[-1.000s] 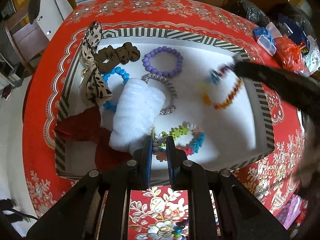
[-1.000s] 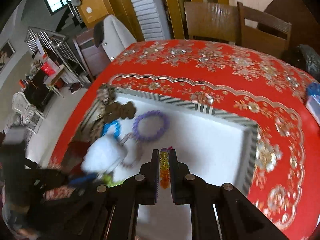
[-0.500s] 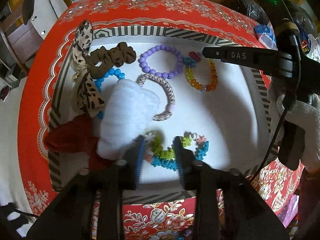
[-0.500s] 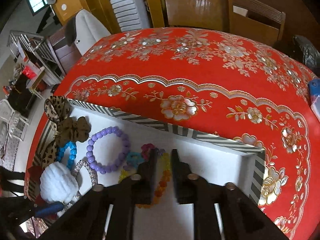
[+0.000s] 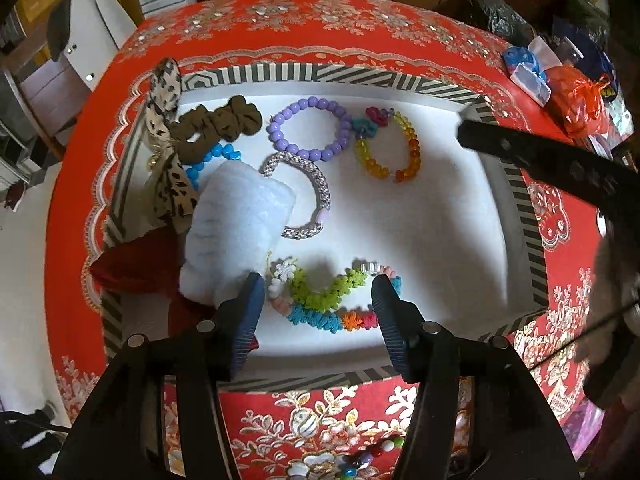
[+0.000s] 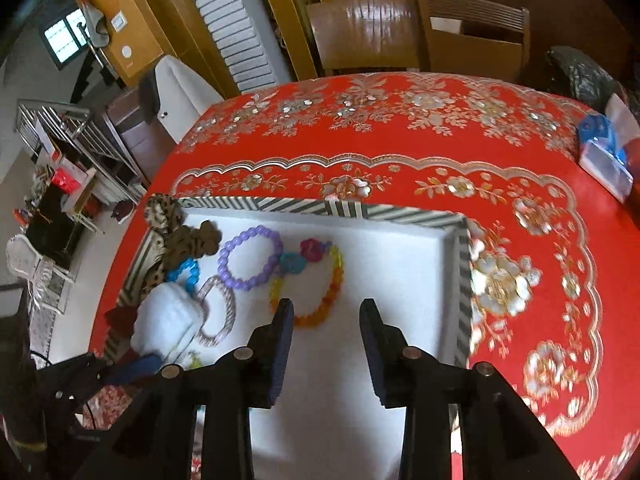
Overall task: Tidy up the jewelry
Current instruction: 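Carry the star bracelet and orange bracelet into the tray while both tools open to release, then withdraw both open tools from the tray back over the jewelry pile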
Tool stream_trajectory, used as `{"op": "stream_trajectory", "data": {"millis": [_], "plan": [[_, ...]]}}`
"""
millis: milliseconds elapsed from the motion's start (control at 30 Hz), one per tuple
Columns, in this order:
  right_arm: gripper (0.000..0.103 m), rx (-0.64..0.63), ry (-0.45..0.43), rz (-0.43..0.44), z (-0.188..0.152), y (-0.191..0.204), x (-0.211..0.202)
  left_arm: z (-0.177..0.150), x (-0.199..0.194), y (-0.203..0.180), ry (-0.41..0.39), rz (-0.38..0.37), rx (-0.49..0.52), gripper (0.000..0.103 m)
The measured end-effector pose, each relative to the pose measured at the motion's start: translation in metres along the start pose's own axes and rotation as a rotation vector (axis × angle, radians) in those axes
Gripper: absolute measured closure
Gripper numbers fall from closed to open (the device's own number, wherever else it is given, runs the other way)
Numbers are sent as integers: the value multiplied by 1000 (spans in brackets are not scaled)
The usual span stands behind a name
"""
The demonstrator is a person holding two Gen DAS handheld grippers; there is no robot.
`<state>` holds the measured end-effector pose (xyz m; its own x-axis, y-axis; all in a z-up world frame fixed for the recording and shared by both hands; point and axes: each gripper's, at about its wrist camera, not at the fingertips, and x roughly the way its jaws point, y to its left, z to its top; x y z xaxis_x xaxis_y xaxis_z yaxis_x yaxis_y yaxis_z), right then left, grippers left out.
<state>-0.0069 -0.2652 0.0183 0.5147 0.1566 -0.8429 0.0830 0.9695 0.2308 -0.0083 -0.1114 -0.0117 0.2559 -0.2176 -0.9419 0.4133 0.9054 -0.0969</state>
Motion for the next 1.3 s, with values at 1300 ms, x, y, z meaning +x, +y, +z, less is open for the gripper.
{"op": "stream_trajectory", "data": {"millis": [1300], "plan": [[62,30,-17,-28,-116,5,-89,-65,-55,-23,-76,114,17,47]]}}
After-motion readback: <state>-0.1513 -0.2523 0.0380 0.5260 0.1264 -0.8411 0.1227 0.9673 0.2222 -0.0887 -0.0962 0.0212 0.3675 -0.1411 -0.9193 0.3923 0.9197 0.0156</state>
